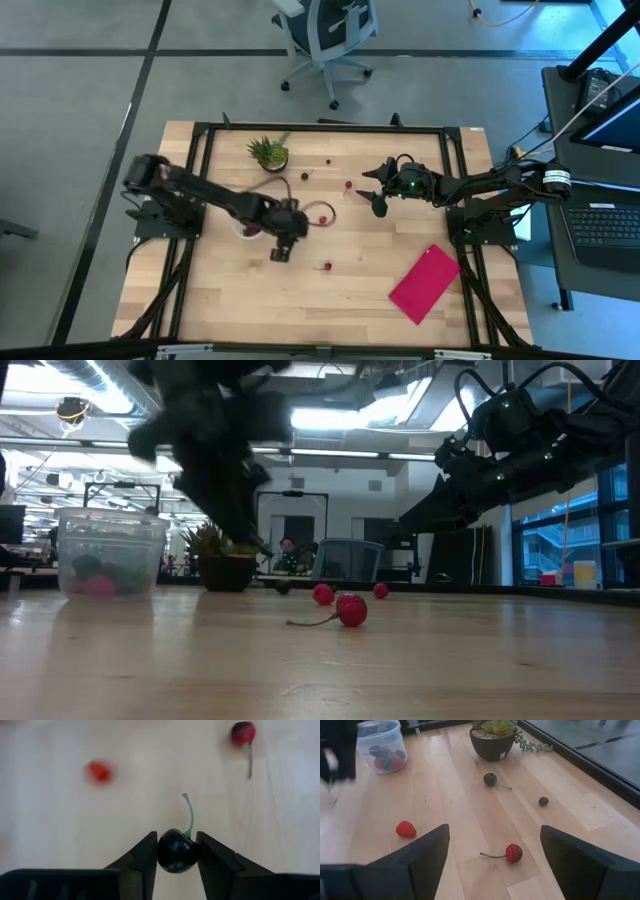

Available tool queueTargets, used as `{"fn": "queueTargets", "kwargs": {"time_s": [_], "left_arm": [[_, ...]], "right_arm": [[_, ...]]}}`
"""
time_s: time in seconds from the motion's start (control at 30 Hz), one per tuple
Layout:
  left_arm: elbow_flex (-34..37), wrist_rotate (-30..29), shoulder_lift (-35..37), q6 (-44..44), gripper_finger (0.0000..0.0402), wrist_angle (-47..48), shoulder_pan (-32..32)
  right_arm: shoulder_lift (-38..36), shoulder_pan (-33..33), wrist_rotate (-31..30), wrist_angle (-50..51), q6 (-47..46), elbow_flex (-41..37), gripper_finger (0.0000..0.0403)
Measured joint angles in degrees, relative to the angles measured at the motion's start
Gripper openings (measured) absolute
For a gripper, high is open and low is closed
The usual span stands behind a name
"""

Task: Pick and placing Produce into tupperware
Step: Put the black cherry into the transparent container

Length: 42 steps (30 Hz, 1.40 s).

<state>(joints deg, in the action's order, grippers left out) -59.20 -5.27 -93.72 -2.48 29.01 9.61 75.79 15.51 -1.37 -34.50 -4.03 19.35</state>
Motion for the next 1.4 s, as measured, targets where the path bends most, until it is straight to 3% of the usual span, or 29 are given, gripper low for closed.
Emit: {"fn": "queueTargets", "kwargs": {"time_s": [0.27, 0.47, 0.97, 1.4], "left_arm": [[-0.1, -2.2, 13.7, -13.4, 0.0114, 19.6, -2.9], [-0.1, -6.2, 15.7, -22.5, 0.0112, 30.8, -2.8], [-0.1, -5.9, 15.7, -31.8, 0.011, 37.3, 0.7], [10.1, -3.7, 15.7, -32.0, 0.0119, 27.5, 0.9]], "right_arm": [[0.0, 0.0, 0.0, 0.1, 0.0, 0.0, 0.0314], [0.0, 0.0, 0.0, 0.1, 0.0, 0.0, 0.0314], [0.0, 0.0, 0.0, 0.1, 0.0, 0.0, 0.0314], [0.0, 0.0, 0.0, 0.1, 0.0, 0.0, 0.0314]]}}
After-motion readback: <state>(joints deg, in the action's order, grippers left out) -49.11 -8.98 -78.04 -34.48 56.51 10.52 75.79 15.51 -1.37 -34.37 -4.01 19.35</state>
